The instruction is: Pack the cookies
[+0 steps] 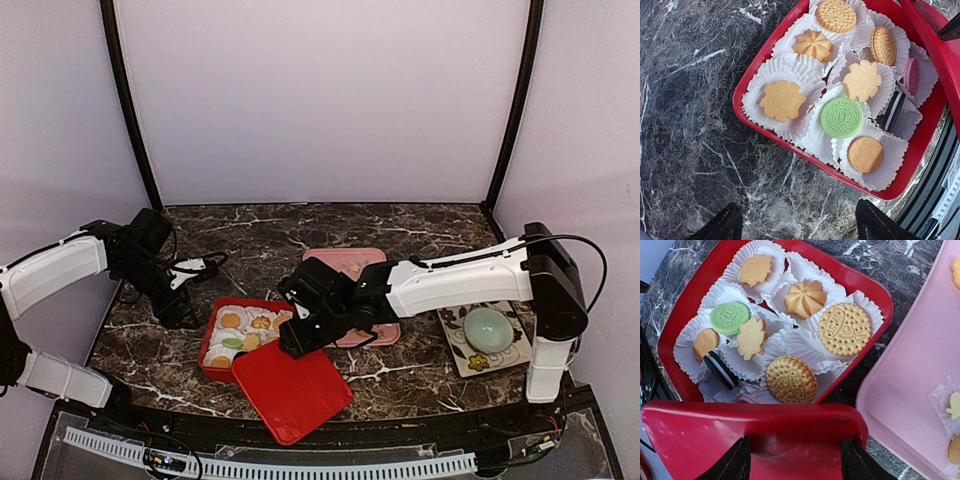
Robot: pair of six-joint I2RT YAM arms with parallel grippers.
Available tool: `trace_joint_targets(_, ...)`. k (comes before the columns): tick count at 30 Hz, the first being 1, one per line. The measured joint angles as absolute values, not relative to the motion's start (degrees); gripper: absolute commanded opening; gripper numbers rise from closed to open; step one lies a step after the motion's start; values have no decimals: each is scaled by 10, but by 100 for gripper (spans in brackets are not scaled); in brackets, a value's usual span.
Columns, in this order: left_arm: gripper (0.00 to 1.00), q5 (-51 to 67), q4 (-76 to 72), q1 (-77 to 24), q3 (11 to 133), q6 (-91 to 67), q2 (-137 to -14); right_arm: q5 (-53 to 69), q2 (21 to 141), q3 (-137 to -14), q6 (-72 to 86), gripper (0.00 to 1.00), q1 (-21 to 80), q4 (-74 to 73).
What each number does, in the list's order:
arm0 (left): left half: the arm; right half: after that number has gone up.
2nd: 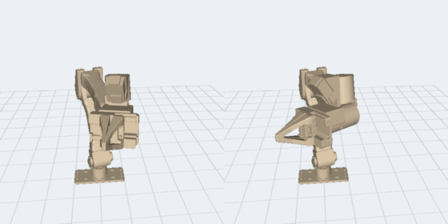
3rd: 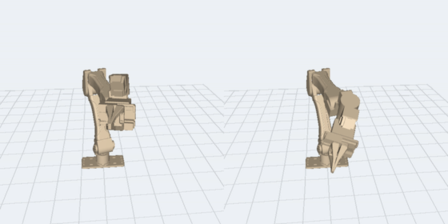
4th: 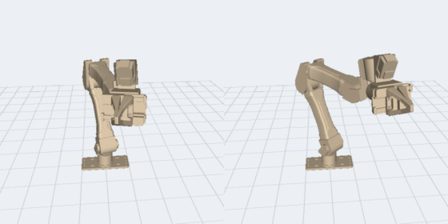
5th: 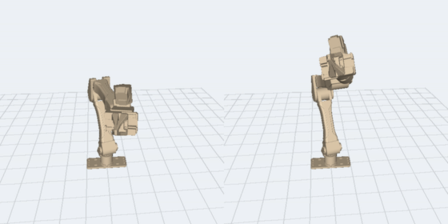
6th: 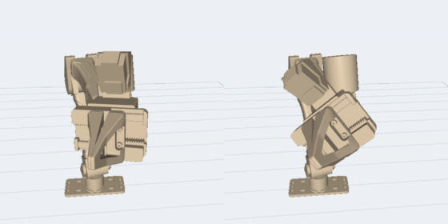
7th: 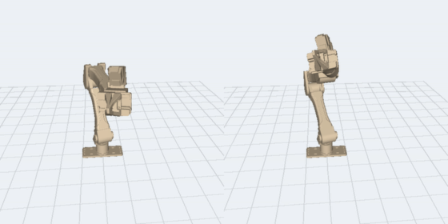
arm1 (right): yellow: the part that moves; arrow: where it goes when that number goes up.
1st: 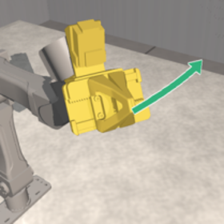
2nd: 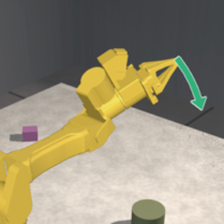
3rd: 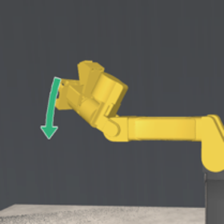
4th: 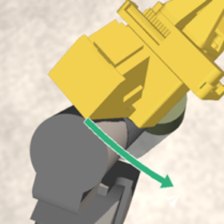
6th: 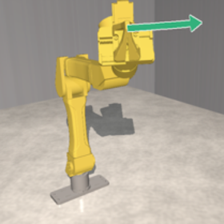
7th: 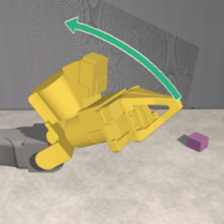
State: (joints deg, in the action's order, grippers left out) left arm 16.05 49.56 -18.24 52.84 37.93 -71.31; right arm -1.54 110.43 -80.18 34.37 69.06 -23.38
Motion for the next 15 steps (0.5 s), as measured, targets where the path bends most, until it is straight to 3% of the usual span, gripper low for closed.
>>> trace_joint_targets(7, 82, 213, 536, -208, 601, 369, -716, -16, 1104, -802, 353, 62, 689, -235)
trace_joint_targets(15, 83, 226, 528, -359, 627, 311, -757, -24, 1107, -808, 378, 62, 689, -240)
